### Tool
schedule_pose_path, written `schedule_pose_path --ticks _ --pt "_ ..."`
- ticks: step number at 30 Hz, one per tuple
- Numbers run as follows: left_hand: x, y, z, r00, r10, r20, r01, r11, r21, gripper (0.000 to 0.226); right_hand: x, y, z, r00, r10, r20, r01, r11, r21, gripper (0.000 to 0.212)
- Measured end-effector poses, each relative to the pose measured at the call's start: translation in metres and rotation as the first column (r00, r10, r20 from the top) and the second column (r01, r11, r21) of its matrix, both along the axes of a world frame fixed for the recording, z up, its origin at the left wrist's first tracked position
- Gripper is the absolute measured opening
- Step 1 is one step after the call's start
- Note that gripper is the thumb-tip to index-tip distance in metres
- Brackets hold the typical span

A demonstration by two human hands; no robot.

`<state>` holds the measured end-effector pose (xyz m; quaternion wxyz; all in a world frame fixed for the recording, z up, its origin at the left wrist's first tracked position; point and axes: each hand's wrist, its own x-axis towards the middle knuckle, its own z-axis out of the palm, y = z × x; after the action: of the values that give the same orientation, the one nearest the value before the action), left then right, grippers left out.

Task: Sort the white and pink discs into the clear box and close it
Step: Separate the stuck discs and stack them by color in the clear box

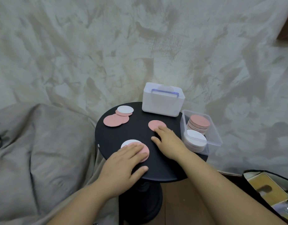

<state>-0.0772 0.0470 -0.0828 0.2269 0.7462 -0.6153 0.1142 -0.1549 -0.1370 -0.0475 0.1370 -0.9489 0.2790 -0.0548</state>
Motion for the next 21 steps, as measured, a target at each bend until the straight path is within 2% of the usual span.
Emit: schedule_pose_path --ticks 5,8,9,11,13,15,18,21 --pt "0.001 -0.002 0.000 0.995 0.006 -0.098 -0.015 0.996 -0.092 0.047 -0.065 0.036 -0.010 0.982 0.064 0.175 -0.052 0.996 -0.075 0.041" --pt "0.001 -0.004 0.002 0.973 -0.019 -0.232 -0.018 0.987 -0.158 0.050 -0.098 0.049 -0.016 0.956 0.093 0.279 -0.074 0.994 -0.078 0.043" --pt "0.000 -0.005 0.003 0.970 -0.027 -0.241 -0.014 0.986 -0.165 0.049 -0.105 0.051 -0.018 0.948 0.103 0.302 -0.087 0.994 -0.066 0.049" --pt "0.000 -0.006 0.003 0.987 -0.053 -0.150 0.025 0.983 -0.180 0.041 -0.113 0.052 -0.022 0.935 0.146 0.323 -0.132 0.989 -0.066 0.053" --pt "0.001 -0.006 0.003 0.995 -0.069 -0.073 0.051 0.974 -0.220 0.031 -0.115 0.052 -0.024 0.915 0.195 0.354 -0.163 0.980 -0.118 0.043" --pt "0.003 -0.004 0.005 0.993 -0.082 -0.086 0.055 0.960 -0.274 0.027 -0.116 0.053 -0.026 0.893 0.202 0.402 -0.160 0.978 -0.138 0.030" --pt "0.002 -0.001 0.014 0.987 -0.041 -0.152 -0.021 0.923 -0.384 0.036 -0.115 0.058 -0.023 0.848 0.219 0.483 -0.179 0.976 -0.128 0.017" --pt "0.002 0.002 0.027 0.940 0.002 -0.342 -0.187 0.841 -0.508 0.037 -0.111 0.066 -0.011 0.792 0.127 0.597 -0.159 0.987 0.001 0.014"
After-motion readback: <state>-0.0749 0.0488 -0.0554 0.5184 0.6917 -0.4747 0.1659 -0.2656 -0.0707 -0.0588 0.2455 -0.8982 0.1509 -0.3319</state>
